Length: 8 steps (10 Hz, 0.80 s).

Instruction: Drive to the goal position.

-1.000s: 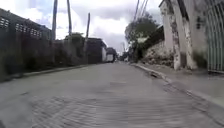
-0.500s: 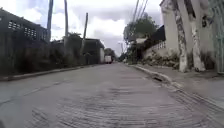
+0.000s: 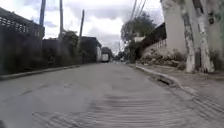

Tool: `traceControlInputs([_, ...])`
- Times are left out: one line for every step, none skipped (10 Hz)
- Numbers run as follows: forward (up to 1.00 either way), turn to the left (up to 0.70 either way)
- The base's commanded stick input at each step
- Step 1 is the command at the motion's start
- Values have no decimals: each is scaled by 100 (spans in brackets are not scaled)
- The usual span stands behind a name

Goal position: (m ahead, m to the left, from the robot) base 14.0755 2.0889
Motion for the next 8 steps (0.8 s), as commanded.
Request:
traceControlInputs([100,6])
traceControlInputs([100,6])
traceControlInputs([100,6])
traceControlInputs([100,6])
traceControlInputs([100,6])
traceControlInputs([100,6])
traceControlInputs([100,6])
traceControlInputs([100,6])
